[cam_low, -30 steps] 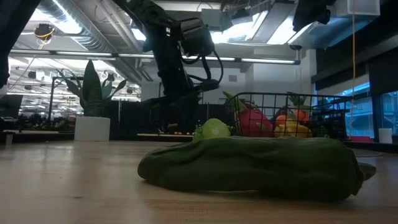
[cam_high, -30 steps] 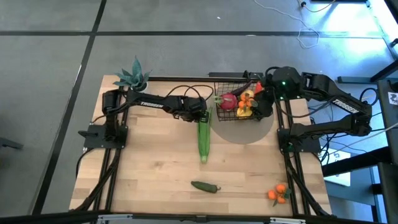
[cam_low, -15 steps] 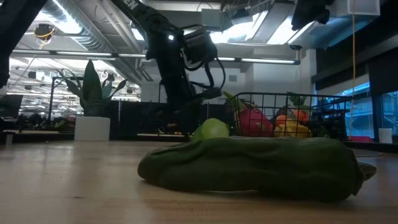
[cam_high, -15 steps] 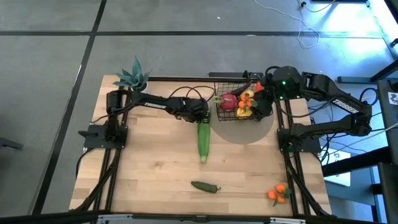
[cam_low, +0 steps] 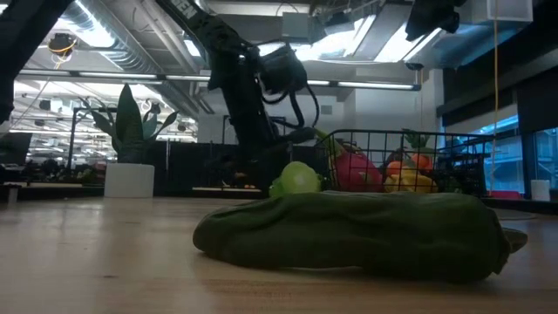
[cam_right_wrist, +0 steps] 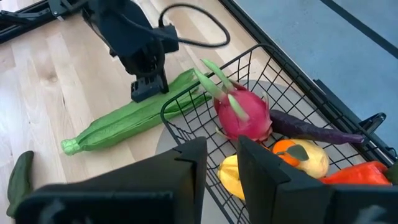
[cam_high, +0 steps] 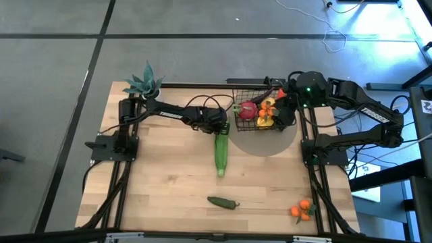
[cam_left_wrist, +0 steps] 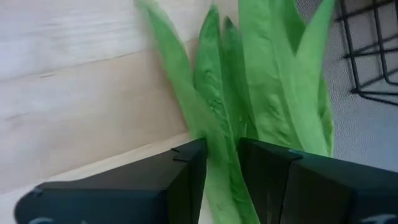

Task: Build produce basket
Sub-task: Put the lettuce into the black wire basket

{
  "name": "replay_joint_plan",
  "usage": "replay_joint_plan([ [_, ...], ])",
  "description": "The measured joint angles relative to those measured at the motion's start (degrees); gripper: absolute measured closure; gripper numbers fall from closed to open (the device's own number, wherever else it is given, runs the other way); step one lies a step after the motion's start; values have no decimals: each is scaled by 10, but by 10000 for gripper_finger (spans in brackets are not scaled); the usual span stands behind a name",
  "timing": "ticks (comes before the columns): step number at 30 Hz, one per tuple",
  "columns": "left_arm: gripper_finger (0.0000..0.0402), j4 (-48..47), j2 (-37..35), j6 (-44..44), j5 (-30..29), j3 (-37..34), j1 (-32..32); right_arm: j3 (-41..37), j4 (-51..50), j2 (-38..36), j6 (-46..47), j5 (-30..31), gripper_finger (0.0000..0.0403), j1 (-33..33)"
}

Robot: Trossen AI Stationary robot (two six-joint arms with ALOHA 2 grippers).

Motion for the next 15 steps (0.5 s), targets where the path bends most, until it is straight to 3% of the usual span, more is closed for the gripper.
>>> replay_joint_plan([
  [7, 319, -2, 17, 25, 19, 0, -1, 0, 9, 0, 1, 0, 324, 0],
  [13, 389, -5, 17, 77, 11, 0, -3, 0, 9, 0, 4, 0, 324, 0],
  [15, 395, -4, 17, 86, 11, 0, -3, 0, 9, 0, 4, 0, 324, 0],
])
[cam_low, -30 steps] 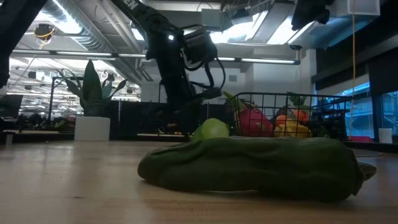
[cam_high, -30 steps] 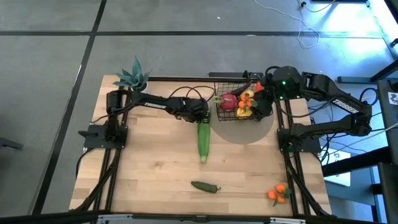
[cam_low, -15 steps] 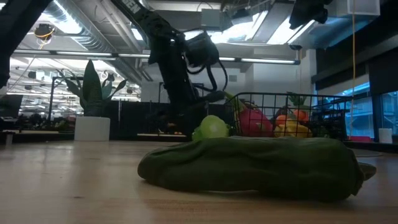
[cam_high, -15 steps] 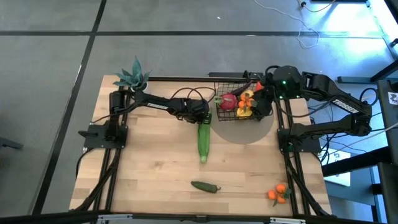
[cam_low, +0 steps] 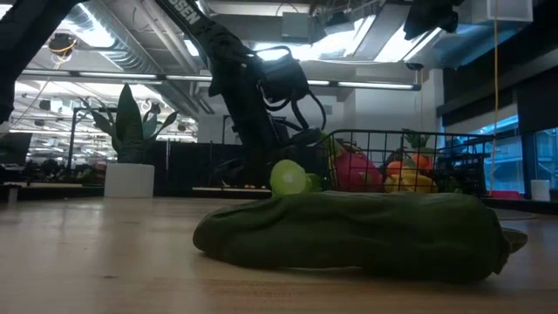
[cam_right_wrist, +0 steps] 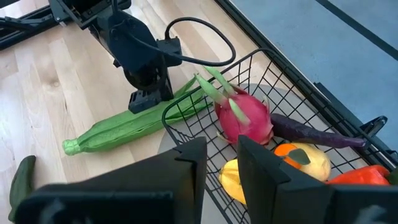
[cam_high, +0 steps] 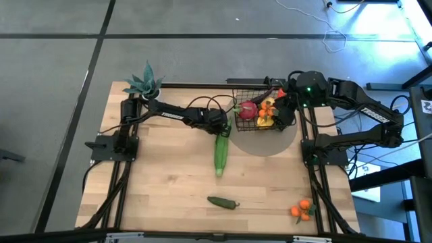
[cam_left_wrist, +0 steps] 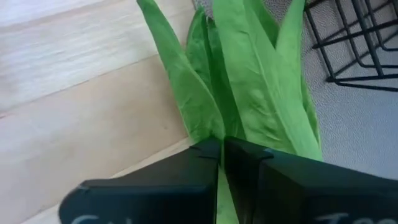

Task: Build produce basket
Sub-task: Put the lettuce into the black wire basket

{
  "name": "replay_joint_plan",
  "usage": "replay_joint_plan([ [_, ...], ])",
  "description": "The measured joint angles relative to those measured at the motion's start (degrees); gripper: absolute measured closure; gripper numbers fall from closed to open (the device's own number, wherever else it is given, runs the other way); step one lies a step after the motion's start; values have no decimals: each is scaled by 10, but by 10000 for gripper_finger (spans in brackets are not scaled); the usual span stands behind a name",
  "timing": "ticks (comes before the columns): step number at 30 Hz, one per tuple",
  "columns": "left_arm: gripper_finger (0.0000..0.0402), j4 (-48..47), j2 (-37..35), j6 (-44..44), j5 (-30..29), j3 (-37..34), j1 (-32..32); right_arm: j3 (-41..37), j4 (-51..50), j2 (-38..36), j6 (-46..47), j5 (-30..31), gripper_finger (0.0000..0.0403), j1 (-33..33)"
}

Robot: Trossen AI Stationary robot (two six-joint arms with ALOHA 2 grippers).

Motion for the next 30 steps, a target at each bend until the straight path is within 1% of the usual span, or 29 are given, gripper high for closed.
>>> replay_joint_plan([
  [5, 401, -8, -12, 21, -10, -1, -9, 0, 0, 0, 0, 0, 324, 0],
  [15, 401, -63, -89, 38, -70, -2, -52, 0, 4, 0, -1, 0, 325, 0],
  [21, 401, -84, -140, 39, -113, -1, -86, 0, 4, 0, -1, 1, 325, 0],
  [26, 401, -80, -186, 39, -165, -1, -110, 0, 4, 0, -14, 1, 325, 0],
  [30, 401, -76, -220, 48, -195, -1, -123, 0, 4, 0, -15, 4, 325, 0],
])
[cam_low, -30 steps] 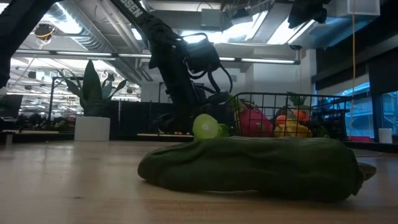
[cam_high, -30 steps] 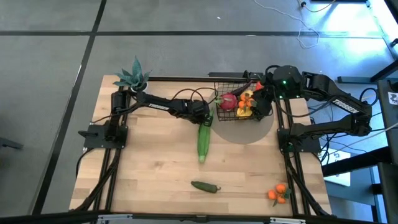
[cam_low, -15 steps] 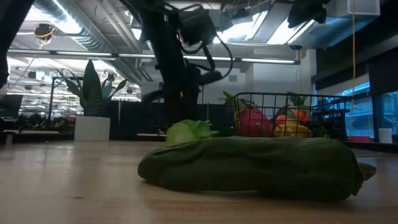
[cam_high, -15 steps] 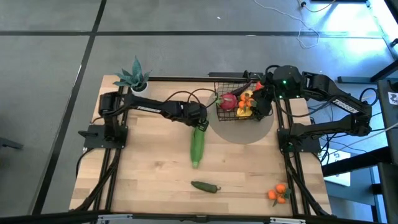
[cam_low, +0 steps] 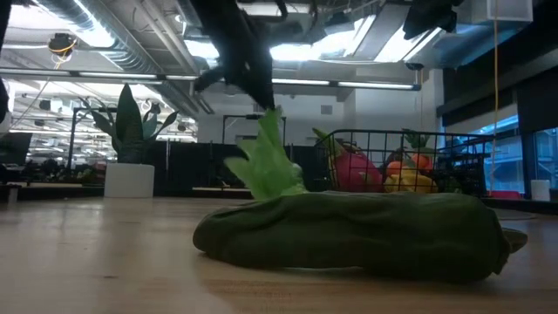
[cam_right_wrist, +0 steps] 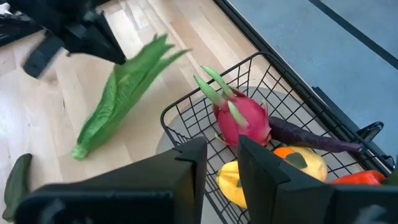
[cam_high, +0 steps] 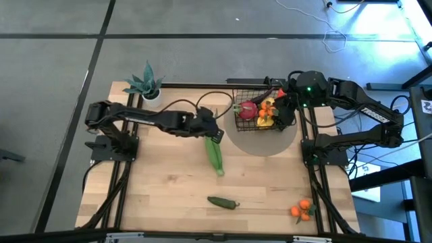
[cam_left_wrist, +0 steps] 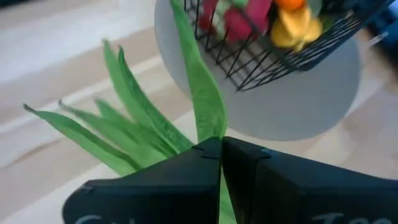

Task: Build produce basket
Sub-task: Put the lettuce into the black wire basket

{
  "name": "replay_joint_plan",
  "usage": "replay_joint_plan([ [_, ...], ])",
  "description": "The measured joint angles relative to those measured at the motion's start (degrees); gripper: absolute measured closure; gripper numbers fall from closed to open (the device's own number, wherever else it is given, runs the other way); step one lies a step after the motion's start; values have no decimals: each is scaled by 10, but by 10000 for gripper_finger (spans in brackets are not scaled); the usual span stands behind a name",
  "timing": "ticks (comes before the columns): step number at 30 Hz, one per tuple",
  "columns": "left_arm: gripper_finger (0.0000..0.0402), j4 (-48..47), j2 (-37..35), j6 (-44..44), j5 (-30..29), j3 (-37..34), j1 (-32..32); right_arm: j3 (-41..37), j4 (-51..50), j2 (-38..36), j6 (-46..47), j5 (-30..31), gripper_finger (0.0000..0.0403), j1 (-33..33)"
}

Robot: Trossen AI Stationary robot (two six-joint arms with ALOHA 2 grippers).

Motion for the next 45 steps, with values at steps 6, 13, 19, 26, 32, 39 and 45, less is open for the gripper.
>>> replay_joint_plan([
  [6, 401, 10, -40, 39, -46, 1, -9, 0, 0, 0, -1, 2, 325, 0],
  [13, 401, 10, -51, 169, -91, 94, -5, 0, 0, 0, -1, 2, 325, 0],
  [19, 401, 19, -35, 295, -97, 200, 14, 0, 0, 0, 0, 2, 325, 0],
  [26, 401, 73, -22, 383, -84, 266, 42, 0, -1, 0, 0, 31, 325, 0],
  [32, 401, 135, 12, 410, -50, 295, 58, 0, -1, 0, 4, 75, 324, 0],
  [39, 401, 231, 64, 416, 11, 295, 75, 0, 18, 11, 18, 76, 324, 0],
  [45, 401, 319, 118, 415, 64, 295, 82, 0, 37, 34, 15, 73, 324, 0],
])
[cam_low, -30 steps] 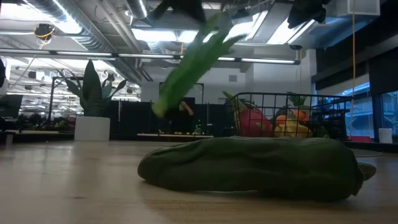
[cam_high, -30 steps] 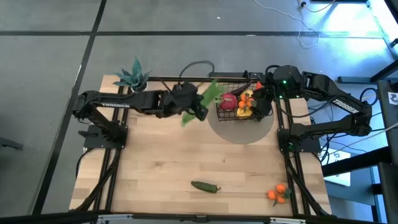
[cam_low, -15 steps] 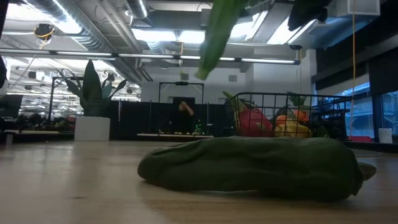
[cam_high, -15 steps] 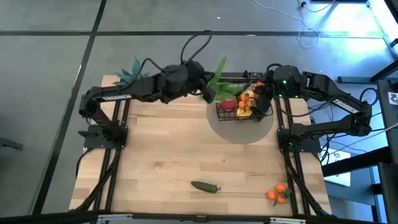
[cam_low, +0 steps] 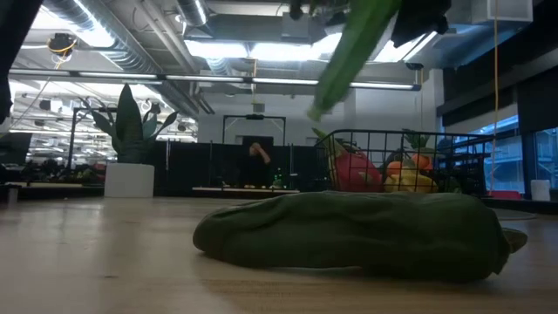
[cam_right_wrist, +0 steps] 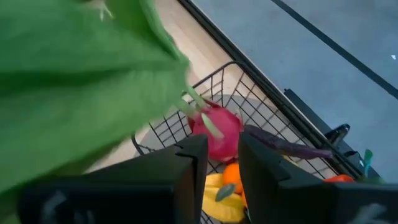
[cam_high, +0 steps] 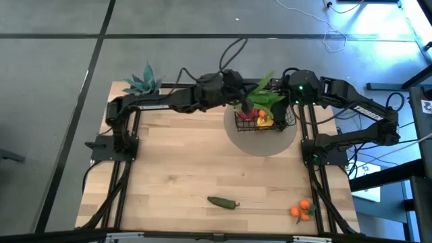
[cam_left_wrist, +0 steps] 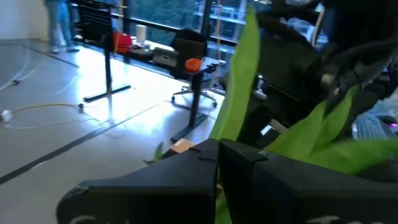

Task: Build produce basket
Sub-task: Put the lettuce into the black wire basket

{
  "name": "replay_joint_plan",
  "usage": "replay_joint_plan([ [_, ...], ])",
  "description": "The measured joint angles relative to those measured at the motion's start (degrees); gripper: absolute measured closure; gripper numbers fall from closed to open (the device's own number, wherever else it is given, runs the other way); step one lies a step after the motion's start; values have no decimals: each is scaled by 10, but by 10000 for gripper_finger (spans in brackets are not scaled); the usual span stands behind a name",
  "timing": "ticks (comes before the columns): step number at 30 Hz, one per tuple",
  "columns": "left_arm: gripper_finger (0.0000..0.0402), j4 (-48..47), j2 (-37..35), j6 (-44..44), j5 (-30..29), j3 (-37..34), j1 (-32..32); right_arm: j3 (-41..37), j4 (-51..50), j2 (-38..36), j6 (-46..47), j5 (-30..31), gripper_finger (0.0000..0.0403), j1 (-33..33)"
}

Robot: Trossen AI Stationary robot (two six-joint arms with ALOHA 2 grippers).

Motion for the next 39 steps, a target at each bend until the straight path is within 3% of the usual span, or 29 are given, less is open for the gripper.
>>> replay_joint_plan([
  [18, 401, 26, 78, -57, 55, 0, -6, 0, 39, 17, -17, 0, 324, 0],
  [39, 401, -131, 80, -62, 57, 0, -1, 0, 40, 17, -17, -1, 324, 0],
])
